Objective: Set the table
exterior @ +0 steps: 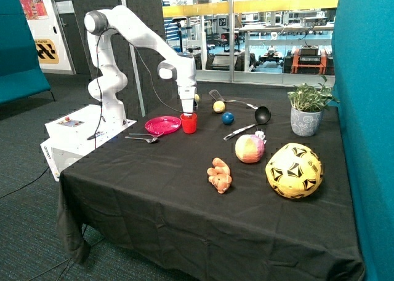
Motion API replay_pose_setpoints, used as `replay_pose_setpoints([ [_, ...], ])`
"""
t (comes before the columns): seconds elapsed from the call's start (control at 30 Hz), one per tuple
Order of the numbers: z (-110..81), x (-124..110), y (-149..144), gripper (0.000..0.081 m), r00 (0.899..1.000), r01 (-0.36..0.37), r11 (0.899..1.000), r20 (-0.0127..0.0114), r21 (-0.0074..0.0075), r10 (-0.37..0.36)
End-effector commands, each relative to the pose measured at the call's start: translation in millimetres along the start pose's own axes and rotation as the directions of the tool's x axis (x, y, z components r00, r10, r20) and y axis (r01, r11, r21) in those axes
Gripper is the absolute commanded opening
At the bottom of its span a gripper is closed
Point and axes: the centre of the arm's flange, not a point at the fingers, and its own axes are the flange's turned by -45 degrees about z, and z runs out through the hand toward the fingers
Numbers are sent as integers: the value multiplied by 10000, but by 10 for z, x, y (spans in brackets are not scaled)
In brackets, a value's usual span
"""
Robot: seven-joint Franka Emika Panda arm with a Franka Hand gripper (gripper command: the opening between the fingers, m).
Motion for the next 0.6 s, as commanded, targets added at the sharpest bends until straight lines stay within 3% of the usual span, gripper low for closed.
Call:
replay_pose_setpoints([
  [0.0,-13,18,-19,337,9999,108,9999,41,13,-108],
  [0.3,-22,0,-37,482,9998,176,9998,40,13,-176],
  [0.57,-22,-41,-42,515,9998,170,9999,40,13,-170],
])
